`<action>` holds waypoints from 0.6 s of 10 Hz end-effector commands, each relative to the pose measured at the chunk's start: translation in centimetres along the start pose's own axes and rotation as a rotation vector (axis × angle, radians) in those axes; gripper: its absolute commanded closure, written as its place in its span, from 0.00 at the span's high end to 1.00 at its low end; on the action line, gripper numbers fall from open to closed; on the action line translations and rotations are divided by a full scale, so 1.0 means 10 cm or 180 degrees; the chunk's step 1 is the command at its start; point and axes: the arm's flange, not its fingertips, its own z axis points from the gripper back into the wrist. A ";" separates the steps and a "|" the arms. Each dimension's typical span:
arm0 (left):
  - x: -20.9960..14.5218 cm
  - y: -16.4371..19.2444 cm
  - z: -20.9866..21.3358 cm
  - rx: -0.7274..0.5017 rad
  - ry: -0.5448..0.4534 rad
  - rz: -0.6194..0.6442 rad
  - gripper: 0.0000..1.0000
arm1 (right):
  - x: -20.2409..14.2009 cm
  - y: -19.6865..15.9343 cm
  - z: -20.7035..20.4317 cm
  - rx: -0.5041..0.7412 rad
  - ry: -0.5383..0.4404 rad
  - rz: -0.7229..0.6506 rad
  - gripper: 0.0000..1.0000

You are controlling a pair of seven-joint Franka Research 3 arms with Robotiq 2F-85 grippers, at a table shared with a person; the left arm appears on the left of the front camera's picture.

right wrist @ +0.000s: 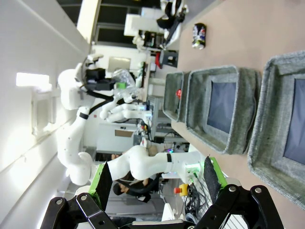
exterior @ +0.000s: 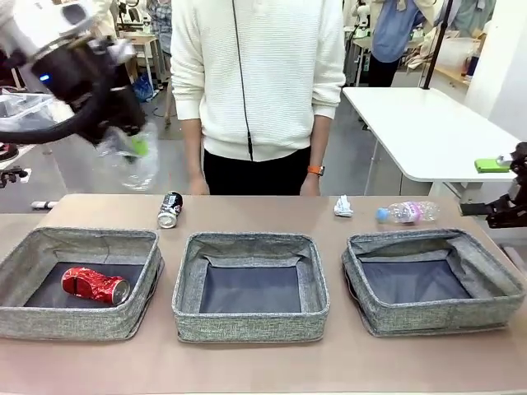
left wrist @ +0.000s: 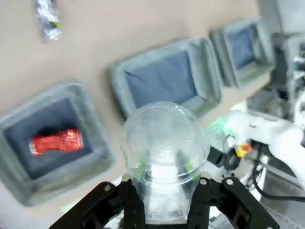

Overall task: Sort the waste into the appropriate baskets.
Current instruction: Pick up the waste item pointed out by the person.

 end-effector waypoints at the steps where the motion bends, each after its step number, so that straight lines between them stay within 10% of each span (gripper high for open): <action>1: 0.32 -0.41 0.04 0.0055 0.0298 0.0210 0.31 | 0.01 0.02 0.01 0.0045 -0.0008 0.0004 1.00; 3: 0.52 -1.09 -0.08 0.0184 0.0995 0.0430 0.31 | 0.01 0.02 0.01 0.0045 -0.0008 0.0004 1.00; 6: 0.86 -1.69 0.04 0.0213 0.1163 0.0435 0.31 | 0.01 0.02 0.01 0.0045 -0.0008 0.0004 1.00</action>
